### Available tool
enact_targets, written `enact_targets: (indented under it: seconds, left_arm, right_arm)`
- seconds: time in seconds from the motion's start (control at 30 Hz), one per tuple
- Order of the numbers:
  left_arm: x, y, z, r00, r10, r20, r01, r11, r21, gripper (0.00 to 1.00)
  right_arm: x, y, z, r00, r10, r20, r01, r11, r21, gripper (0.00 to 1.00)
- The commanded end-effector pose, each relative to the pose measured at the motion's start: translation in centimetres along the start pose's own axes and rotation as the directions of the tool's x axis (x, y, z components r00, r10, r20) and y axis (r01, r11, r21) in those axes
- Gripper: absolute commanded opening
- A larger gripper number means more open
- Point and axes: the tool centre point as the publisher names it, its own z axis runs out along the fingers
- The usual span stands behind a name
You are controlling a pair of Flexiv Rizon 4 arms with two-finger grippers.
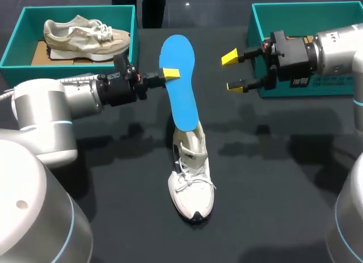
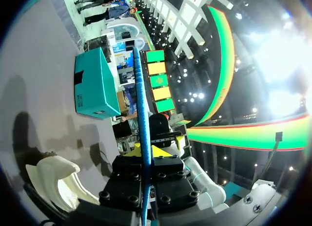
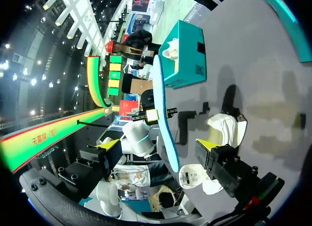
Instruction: Take the shoe out of the shoebox, open the shoe tongue, remove and reinsert the insole, then place the shoe into the shoebox
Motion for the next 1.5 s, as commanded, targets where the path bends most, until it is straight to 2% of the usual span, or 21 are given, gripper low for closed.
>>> enact_targets:
  seconds: [0.03, 0.37, 0.6, 0.83, 1.17, 1.37, 1.5]
  left_arm:
    - [-0.3, 0.4, 0.3, 0.999, -0.032, 0.006, 0.032, 0.999, 0.000, 0.00]
    - [-0.4, 1.2, 0.6, 0.992, -0.106, 0.063, 0.107, 0.994, -0.018, 0.00]
    - [-0.4, 1.2, 0.6, 0.992, -0.106, 0.063, 0.107, 0.994, -0.018, 0.00]
    - [-0.4, 1.2, 0.6, 0.992, -0.106, 0.063, 0.107, 0.994, -0.018, 0.00]
    - [-0.4, 1.2, 0.6, 0.992, -0.106, 0.063, 0.107, 0.994, -0.018, 0.00]
    - [-0.4, 1.2, 0.6, 0.992, -0.106, 0.063, 0.107, 0.994, -0.018, 0.00]
    - [-0.4, 1.2, 0.6, 0.992, -0.106, 0.063, 0.107, 0.994, -0.018, 0.00]
  right_arm:
    - [1.9, -0.3, -0.4, 0.986, -0.010, 0.169, 0.010, 1.000, 0.004, 1.00]
    - [4.3, -0.3, -0.4, 0.912, -0.022, 0.409, 0.013, 1.000, 0.025, 1.00]
    - [5.9, -0.6, 0.8, 0.822, -0.023, 0.569, 0.017, 1.000, 0.016, 1.00]
    - [6.9, -0.9, 2.4, 0.691, -0.007, 0.723, 0.003, 1.000, 0.007, 1.00]
    - [8.3, -1.3, 5.0, 0.528, 0.022, 0.849, 0.005, 1.000, -0.029, 1.00]
    - [9.4, -2.1, 6.8, 0.401, 0.024, 0.916, 0.056, 0.997, -0.051, 1.00]
    - [9.8, -2.5, 7.6, 0.355, 0.006, 0.935, 0.074, 0.997, -0.035, 1.00]
